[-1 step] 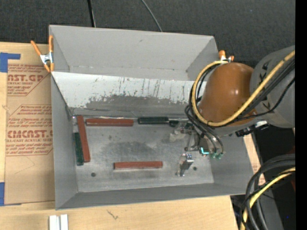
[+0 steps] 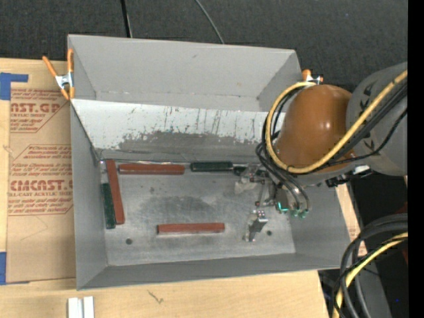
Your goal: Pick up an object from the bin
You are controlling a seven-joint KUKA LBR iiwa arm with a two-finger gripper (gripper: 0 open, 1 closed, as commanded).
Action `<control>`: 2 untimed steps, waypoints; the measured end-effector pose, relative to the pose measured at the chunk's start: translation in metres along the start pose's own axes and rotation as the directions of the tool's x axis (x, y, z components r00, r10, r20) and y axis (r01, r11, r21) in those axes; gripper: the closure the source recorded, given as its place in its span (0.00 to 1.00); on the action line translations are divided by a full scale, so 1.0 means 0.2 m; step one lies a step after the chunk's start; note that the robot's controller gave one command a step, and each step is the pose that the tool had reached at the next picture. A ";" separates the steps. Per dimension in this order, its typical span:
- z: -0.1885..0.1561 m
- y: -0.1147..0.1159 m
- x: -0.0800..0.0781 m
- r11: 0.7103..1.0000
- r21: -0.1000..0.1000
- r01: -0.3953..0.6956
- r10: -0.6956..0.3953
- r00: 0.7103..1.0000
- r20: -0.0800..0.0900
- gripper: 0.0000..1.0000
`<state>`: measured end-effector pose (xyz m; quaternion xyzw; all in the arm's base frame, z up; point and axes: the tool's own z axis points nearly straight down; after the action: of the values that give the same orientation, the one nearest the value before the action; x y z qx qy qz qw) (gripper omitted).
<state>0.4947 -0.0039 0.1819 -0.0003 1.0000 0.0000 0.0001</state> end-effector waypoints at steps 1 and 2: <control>0.54 0.11 -0.04 0.997 -0.002 -0.080 0.080 0.997 0.002 1.00; 0.54 0.11 -0.04 0.997 -0.002 -0.080 0.080 0.997 0.002 1.00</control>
Offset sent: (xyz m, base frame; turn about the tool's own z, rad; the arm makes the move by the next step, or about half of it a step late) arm 0.0000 0.0000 0.0000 0.0000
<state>0.5022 0.0189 0.0743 0.0398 0.9992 0.0008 0.0010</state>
